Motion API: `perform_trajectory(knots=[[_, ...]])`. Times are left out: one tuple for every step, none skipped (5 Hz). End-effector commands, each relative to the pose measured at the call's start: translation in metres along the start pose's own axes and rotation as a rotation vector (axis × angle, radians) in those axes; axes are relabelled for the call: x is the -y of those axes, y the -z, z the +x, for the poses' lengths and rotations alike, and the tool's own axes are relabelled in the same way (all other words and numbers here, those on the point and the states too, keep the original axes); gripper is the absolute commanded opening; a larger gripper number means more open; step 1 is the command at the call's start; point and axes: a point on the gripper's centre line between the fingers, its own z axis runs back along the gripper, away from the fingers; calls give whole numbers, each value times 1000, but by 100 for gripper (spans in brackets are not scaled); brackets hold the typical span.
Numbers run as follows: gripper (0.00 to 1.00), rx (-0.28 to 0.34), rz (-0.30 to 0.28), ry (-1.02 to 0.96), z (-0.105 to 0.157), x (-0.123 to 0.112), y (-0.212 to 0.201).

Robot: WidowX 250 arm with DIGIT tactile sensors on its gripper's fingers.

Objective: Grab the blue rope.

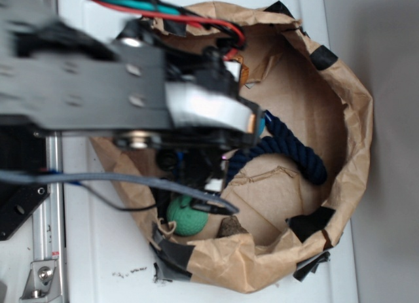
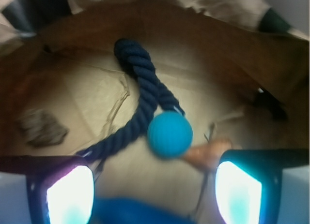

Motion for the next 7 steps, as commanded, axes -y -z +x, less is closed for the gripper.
perform_trajectory(knots=[[100,-10,16,105,51,8,49],[100,-70,26,173,66,16,82],[0,-122,46,162,65,17,91],[0,-96,30,154,61,13,70],[0,-112,8,107,60,1,36],[0,-69,20,1,55,-14,-6],[0,-62,25,-179,44,-27,-49]])
